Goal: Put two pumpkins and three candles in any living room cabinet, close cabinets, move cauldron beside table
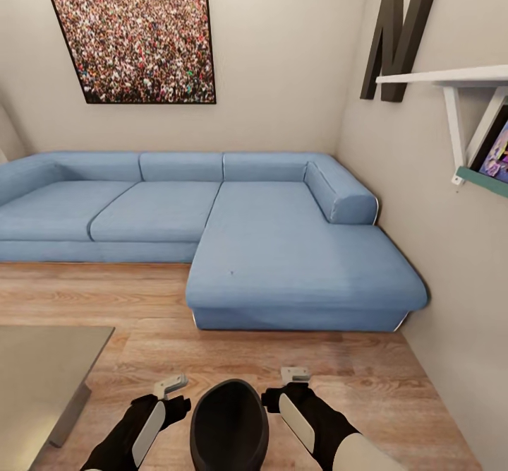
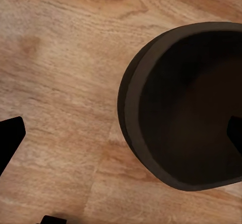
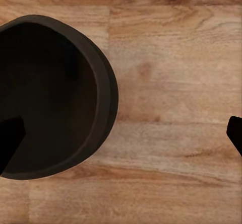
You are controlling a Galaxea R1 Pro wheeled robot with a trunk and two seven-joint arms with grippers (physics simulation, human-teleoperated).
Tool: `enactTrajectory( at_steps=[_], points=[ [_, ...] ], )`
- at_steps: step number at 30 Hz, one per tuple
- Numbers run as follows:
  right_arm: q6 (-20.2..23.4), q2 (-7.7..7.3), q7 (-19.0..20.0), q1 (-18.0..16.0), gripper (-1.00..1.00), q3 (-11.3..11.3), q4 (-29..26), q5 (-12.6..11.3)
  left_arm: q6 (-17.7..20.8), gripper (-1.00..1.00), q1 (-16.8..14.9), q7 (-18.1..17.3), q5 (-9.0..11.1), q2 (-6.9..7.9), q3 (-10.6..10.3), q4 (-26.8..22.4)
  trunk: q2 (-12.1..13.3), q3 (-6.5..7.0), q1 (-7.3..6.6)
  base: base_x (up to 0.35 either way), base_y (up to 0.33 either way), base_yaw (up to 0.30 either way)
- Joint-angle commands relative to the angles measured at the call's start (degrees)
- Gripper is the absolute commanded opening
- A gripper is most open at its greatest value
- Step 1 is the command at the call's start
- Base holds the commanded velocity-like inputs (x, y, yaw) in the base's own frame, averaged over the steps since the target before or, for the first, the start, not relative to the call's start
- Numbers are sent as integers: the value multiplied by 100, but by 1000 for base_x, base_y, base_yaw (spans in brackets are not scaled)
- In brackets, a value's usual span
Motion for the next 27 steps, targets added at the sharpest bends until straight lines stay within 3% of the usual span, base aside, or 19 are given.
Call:
enactTrajectory(
  at_steps=[1, 27],
  points=[
    [0, 0, 0, 0, 100, 0, 0, 0, 0, 100, 0, 0, 0, 0, 0, 0, -42, -18, 23, 0, 0, 0],
    [1, 0, 6, 0, 100, 0, -7, -6, -1, 100, 0, 0, 0, 1, 0, 0, -1084, -485, 594, 0, 0, 0]
  ],
)
